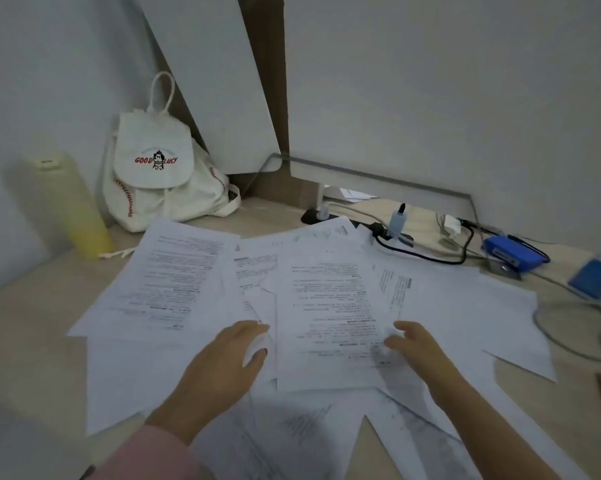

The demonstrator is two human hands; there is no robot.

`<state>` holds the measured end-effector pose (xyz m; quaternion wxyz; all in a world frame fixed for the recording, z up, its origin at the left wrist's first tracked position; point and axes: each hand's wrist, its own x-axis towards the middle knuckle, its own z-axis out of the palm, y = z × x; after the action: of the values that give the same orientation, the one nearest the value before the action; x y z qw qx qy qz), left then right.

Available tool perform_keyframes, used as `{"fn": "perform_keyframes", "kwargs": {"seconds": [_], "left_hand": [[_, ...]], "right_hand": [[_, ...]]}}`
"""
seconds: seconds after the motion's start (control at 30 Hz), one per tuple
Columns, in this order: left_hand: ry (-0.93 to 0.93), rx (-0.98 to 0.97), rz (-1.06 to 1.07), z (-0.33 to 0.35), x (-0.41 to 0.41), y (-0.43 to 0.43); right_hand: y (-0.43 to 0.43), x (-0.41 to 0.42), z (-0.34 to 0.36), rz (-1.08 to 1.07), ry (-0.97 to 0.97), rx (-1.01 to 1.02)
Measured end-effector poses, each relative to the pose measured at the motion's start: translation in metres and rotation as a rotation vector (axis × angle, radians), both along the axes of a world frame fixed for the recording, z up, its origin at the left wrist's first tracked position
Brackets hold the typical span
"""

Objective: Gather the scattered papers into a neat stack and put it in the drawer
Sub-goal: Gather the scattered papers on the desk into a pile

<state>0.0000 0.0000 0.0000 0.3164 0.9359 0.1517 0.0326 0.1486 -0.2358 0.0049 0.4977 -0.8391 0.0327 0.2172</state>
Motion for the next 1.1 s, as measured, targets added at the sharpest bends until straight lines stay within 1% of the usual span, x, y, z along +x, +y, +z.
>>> {"fn": "perform_keyframes", "kwargs": {"seconds": [0.1, 0.13, 0.2, 0.27, 0.4, 0.5, 0.57, 0.63, 0.73, 0.8, 0.83, 0.9, 0.93, 0.97, 1.03, 1.07, 1.1], "left_hand": [[0.141, -0.064, -0.032, -0.021, -0.008, -0.023], [0.185, -0.066, -0.049, -0.027, -0.011, -0.030], [0.200, -0.018, -0.075, -0.035, -0.014, -0.039], [0.133, 0.035, -0.092, -0.043, -0.014, -0.036], [-0.004, 0.033, -0.087, -0.040, -0.009, -0.027], [-0.226, 0.147, -0.100, -0.024, 0.005, -0.015], [-0.305, 0.188, -0.151, -0.016, 0.024, -0.008], [-0.289, 0.202, -0.226, -0.005, 0.046, -0.007], [-0.241, 0.349, -0.341, 0.005, 0.076, -0.011], [-0.224, 0.461, -0.401, 0.002, 0.092, -0.009], [-0.255, 0.499, -0.416, 0.001, 0.099, -0.009], [-0.337, 0.498, -0.418, 0.003, 0.107, -0.012], [-0.305, 0.454, -0.414, 0.008, 0.108, -0.013], [-0.247, 0.402, -0.380, 0.011, 0.107, -0.012], [-0.106, 0.290, -0.292, 0.012, 0.102, -0.004], [-0.098, 0.232, -0.231, 0.010, 0.099, 0.003], [-0.100, 0.171, -0.165, 0.009, 0.095, 0.009]], "right_hand": [[-0.008, -0.009, -0.008, -0.034, 0.032, 0.018], [-0.010, -0.010, -0.011, -0.055, 0.034, 0.054], [-0.009, -0.013, -0.015, -0.076, 0.060, 0.079], [-0.007, -0.015, -0.014, -0.042, 0.028, 0.060], [-0.004, -0.013, -0.013, 0.106, -0.083, -0.020], [-0.008, 0.002, -0.003, 0.212, -0.157, -0.141], [-0.011, 0.014, 0.006, 0.295, -0.188, -0.185], [-0.012, 0.021, 0.014, 0.359, -0.242, -0.228], [-0.008, 0.027, 0.018, 0.469, -0.321, -0.249], [-0.002, 0.028, 0.018, 0.511, -0.345, -0.217], [0.000, 0.029, 0.019, 0.517, -0.339, -0.185], [0.000, 0.032, 0.019, 0.481, -0.317, -0.111], [-0.002, 0.034, 0.018, 0.418, -0.308, -0.064], [-0.005, 0.037, 0.015, 0.299, -0.293, -0.021], [-0.014, 0.045, 0.005, -0.046, -0.206, -0.003], [-0.018, 0.050, -0.002, -0.182, -0.140, -0.043], [-0.020, 0.053, -0.008, -0.251, -0.078, -0.121]]}}
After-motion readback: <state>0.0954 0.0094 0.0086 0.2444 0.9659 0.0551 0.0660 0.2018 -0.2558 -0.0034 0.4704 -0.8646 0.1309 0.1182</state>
